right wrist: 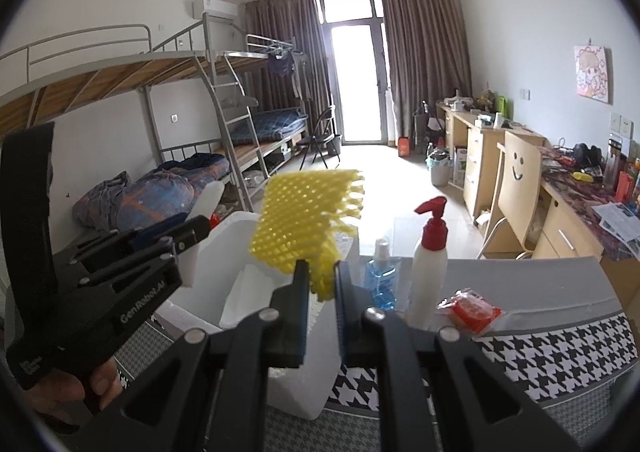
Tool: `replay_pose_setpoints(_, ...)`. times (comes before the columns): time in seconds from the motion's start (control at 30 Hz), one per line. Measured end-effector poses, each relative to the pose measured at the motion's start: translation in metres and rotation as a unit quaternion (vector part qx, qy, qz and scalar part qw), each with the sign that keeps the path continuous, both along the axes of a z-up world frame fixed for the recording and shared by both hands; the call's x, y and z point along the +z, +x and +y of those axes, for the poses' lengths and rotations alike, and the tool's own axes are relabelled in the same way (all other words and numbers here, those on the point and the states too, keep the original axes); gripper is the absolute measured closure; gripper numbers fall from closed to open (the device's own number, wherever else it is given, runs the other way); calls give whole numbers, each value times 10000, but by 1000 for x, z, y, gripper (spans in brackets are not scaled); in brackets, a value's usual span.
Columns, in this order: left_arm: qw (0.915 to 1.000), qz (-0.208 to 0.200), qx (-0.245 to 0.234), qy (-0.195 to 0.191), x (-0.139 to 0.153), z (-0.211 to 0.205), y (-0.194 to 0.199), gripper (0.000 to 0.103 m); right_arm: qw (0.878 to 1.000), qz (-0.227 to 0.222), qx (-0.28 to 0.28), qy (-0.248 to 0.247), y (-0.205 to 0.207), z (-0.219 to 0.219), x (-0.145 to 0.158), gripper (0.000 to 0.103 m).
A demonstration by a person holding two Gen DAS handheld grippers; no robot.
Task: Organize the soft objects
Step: 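Carry the sponge with the right tool over the white foam box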
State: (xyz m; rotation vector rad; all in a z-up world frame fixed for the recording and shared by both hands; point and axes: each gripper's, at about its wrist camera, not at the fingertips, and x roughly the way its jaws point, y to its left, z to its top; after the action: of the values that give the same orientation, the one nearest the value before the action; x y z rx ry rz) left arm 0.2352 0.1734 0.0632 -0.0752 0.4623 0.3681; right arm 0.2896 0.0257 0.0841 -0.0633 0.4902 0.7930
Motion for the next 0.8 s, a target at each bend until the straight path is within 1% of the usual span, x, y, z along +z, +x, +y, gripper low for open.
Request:
replay_pose_setpoints(0.13, 9999, 137, -25, -100, -5, 6, 7, 85, 10000, 34, 59, -57, 4, 4, -1, 88)
replay_pose_setpoints(0.33, 9994, 172, -163, -237, -12, 12, 10, 83, 9998, 158, 50, -129, 10, 6, -7, 88)
replay_pose_setpoints(0.43, 9989, 259, -255, -302, -19, 14, 12, 76, 9997, 172, 30, -145, 10, 6, -8, 88)
replay_pose_setpoints(0.5, 9989, 293, -266, -239, -19, 15, 12, 73, 9997, 185, 14, -138, 12, 7, -7, 88)
replay_pose_setpoints(0.53, 9992, 289, -207, -184, -19, 15, 11, 70, 9997, 188, 6, -135, 12, 7, -7, 88)
replay_pose_setpoints(0.57, 9994, 273, -161, -163, -18, 15, 9, 55, 9997, 188, -15, -125, 13, 7, -6, 88)
replay_pose_setpoints(0.6, 9995, 236, -141, -175, -16, 17, 7, 36, 9997, 190, -22, -126, 13, 7, -6, 88)
replay_pose_setpoints(0.67, 9998, 70, -60, -182, -12, 19, -1, 22, 9998, 181, -32, -116, 13, 8, -6, 88)
replay_pose_setpoints(0.77, 9998, 14, 2, -193, -9, 21, -4, 18, 9998, 148, -18, -108, 12, 9, -6, 88)
replay_pose_setpoints(0.8, 9998, 12, -1, -198, -8, 21, -6, 14, 9998, 146, -29, -112, 11, 9, -7, 88)
